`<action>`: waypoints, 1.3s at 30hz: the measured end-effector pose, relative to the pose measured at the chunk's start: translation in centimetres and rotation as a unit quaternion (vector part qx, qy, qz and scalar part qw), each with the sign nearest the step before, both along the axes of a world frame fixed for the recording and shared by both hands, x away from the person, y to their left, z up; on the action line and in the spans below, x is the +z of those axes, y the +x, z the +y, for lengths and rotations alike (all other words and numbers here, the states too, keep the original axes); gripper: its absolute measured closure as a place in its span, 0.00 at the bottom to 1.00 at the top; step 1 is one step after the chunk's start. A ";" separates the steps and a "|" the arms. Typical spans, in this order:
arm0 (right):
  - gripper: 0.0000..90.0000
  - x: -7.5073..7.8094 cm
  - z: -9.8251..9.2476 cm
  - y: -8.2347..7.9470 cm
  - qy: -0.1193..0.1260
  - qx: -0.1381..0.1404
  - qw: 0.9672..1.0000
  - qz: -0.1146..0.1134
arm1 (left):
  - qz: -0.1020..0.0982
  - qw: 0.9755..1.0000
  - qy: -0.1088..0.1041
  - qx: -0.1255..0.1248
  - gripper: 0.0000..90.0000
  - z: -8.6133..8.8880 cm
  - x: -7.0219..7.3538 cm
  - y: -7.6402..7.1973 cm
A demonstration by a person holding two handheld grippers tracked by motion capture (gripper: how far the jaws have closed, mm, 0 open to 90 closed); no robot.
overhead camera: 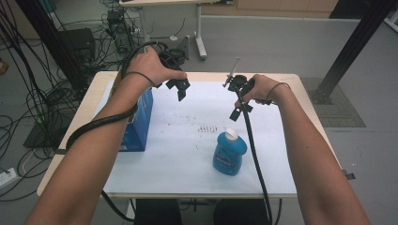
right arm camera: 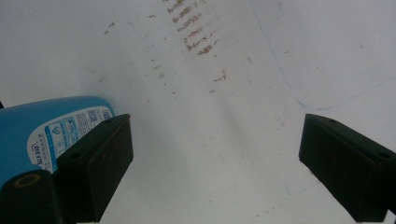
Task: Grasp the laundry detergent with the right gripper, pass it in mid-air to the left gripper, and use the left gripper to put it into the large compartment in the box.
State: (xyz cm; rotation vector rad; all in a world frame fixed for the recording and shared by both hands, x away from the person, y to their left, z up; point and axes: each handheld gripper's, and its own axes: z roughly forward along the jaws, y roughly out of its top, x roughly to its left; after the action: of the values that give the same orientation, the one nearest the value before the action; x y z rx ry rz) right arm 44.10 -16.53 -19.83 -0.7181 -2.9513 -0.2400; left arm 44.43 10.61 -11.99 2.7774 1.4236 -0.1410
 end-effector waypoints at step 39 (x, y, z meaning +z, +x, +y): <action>0.10 0.5 -9.2 -4.3 0.018 -0.049 0.998 -0.019 | 0.014 1.000 0.005 -0.003 0.08 -1.1 -1.9 0.4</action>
State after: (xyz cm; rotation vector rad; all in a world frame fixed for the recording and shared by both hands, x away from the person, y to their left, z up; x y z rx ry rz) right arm 39.80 -25.74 -19.33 -0.8644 -2.9433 -0.3162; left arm 44.81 9.55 -13.86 2.7990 1.4245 -0.1746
